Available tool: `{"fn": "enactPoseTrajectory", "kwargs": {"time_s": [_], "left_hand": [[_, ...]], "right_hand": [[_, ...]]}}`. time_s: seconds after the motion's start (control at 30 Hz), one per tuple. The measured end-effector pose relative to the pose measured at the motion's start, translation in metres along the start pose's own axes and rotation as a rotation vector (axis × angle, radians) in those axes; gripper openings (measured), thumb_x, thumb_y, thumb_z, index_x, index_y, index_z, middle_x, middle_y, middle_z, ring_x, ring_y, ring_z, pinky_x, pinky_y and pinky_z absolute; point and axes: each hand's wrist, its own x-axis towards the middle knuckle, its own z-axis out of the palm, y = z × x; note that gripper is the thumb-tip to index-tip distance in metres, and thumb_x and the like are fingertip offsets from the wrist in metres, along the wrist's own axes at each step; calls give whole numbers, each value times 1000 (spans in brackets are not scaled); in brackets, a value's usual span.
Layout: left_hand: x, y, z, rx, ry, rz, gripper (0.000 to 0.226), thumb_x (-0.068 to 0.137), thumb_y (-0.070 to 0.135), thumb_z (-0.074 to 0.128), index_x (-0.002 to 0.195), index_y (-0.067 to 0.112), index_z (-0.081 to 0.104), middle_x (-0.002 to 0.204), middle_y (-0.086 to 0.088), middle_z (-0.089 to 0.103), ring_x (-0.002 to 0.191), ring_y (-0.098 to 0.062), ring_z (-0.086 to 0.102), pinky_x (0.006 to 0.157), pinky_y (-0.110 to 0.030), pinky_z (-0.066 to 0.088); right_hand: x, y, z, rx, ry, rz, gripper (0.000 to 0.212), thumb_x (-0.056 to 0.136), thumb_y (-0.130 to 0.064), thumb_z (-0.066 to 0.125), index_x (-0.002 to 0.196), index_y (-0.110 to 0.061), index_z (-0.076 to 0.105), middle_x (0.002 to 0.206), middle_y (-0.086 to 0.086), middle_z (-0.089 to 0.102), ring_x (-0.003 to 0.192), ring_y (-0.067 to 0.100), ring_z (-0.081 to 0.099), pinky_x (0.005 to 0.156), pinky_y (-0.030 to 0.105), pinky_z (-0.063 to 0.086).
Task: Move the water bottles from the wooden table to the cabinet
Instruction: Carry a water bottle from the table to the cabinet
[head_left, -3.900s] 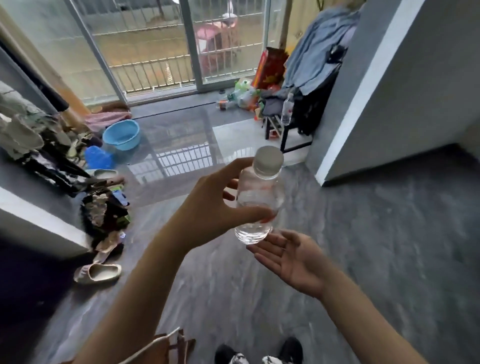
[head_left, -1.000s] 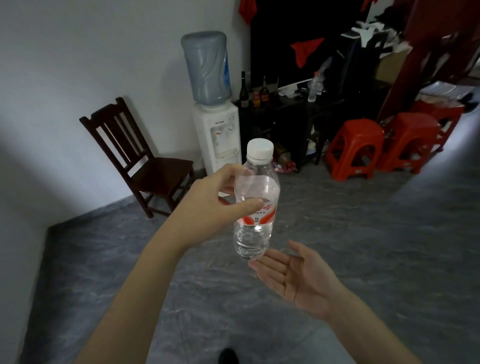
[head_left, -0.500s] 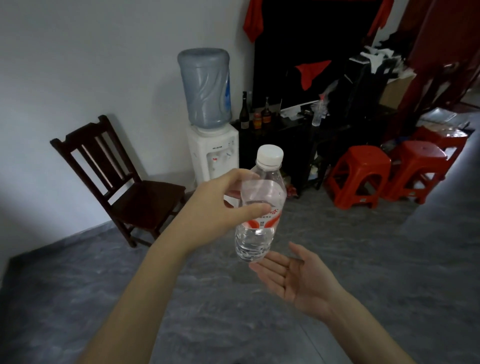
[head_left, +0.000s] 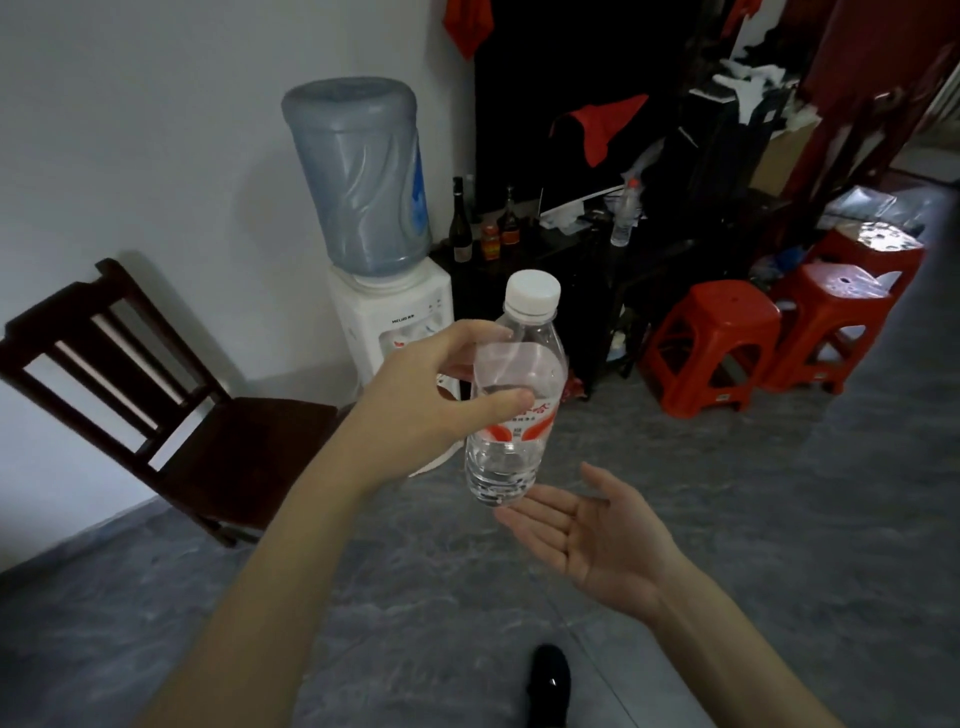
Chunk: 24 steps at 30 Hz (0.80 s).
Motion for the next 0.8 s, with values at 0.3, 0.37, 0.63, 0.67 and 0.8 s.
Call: {"fn": "enactPoseTrajectory", "kwargs": {"time_s": [0.3, 0.37, 0.63, 0.67, 0.8], "left_hand": [[145, -25, -9, -6, 30, 4, 47, 78, 42, 82, 121, 38, 63, 113, 19, 72, 106, 3, 67, 94, -35, 56], [176, -29, -11, -20, 22, 7, 50, 75, 46, 82, 121, 39, 63, 114, 18, 72, 107, 0, 67, 94, -39, 56], [268, -61, -10, -57, 101, -60, 51, 72, 38, 86, 118, 40, 64, 110, 21, 73, 106, 2, 67, 86, -25, 51], [278, -67, -11, -60, 103, -74, 49, 73, 36, 86, 117, 40, 64, 110, 21, 73, 105, 3, 67, 85, -23, 51], [323, -92, -14, -40, 99, -113, 47, 75, 33, 86, 117, 38, 64, 108, 19, 74, 101, 3, 68, 80, -20, 53]], "right_hand": [[89, -124, 13, -19, -9, -17, 68, 102, -49, 34, 131, 9, 54, 125, 27, 65, 115, 36, 66, 86, 39, 58], [108, -153, 16, -23, -17, -18, 67, 102, -49, 35, 130, 9, 55, 125, 28, 65, 113, 36, 67, 86, 40, 58], [188, -239, 22, -61, -9, 56, 68, 100, -50, 38, 128, 10, 56, 124, 29, 65, 114, 38, 65, 85, 40, 57], [197, -245, 22, -64, -8, 66, 68, 100, -50, 38, 127, 10, 56, 124, 28, 66, 114, 37, 66, 85, 40, 57], [238, -273, 23, -41, 23, 87, 65, 100, -48, 39, 125, 9, 57, 120, 27, 68, 109, 37, 68, 84, 42, 57]]}}
